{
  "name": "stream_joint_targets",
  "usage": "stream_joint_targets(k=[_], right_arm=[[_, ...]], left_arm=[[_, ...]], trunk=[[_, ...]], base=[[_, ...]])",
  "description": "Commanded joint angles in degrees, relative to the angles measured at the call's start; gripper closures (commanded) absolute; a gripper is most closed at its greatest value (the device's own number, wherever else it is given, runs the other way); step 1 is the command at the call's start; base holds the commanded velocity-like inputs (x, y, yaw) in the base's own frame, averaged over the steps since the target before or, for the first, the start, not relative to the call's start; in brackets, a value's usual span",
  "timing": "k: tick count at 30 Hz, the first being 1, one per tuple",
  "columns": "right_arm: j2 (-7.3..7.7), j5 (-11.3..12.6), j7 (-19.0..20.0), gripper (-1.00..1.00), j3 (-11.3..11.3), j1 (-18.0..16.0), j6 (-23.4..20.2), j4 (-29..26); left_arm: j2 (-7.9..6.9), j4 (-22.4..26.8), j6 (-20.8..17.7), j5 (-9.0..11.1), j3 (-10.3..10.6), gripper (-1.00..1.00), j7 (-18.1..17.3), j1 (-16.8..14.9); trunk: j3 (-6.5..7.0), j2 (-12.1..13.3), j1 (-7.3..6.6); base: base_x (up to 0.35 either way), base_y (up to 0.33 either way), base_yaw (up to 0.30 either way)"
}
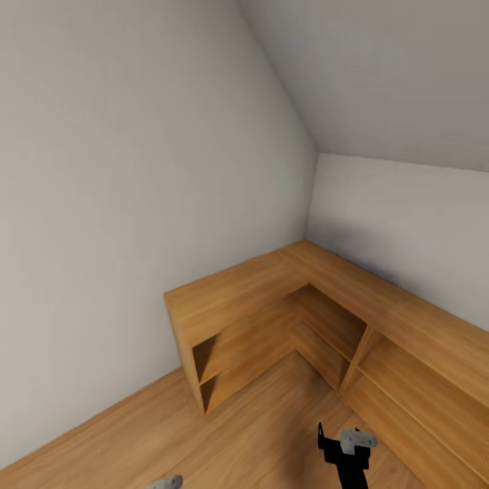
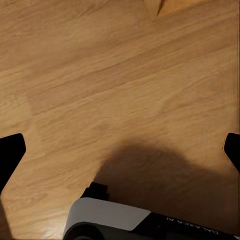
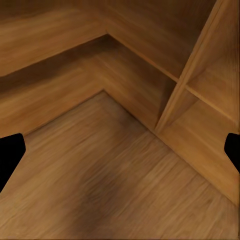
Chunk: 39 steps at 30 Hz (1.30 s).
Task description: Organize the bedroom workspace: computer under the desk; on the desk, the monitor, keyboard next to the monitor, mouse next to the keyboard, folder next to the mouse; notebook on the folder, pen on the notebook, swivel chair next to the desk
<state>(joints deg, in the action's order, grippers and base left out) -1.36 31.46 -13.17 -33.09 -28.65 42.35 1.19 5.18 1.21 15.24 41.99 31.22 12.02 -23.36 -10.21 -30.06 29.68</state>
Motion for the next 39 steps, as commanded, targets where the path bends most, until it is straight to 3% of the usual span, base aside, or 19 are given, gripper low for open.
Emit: stream_joint_targets(k=[1,13,30,39], right_arm=[[-0.05,0.08,-0.35,-1.00,-0.48,-0.05,0.11,0.13],[-0.05,-0.06,-0.28,-1.00,-0.53,0.08,0.11,0.13],[-0.05,-0.17,-0.28,-1.00,-0.51,0.08,0.17,0.13],[-0.12,-0.15,3.35,-1.00,-0.57,0.09,-0.51,0.13]], left_arm=[[0.00,0.02,0.09,0.28,0.48,-1.00,0.29,-0.02],[0.01,0.02,0.05,0.30,0.51,-1.00,0.29,-0.02],[0.01,0.01,-0.07,0.29,0.51,-1.00,0.29,-0.02],[0.02,0.02,-0.38,0.28,0.51,-1.00,0.29,-0.02]], trunk=[[-0.04,-0.08,0.06],[0.66,-0.08,0.06],[1.70,-0.08,0.06],[2.20,-0.08,0.06]], base=[[0.317,0.000,-0.267],[0.284,0.000,-0.261],[0.024,0.000,-0.259],[0.279,0.000,-0.262]])
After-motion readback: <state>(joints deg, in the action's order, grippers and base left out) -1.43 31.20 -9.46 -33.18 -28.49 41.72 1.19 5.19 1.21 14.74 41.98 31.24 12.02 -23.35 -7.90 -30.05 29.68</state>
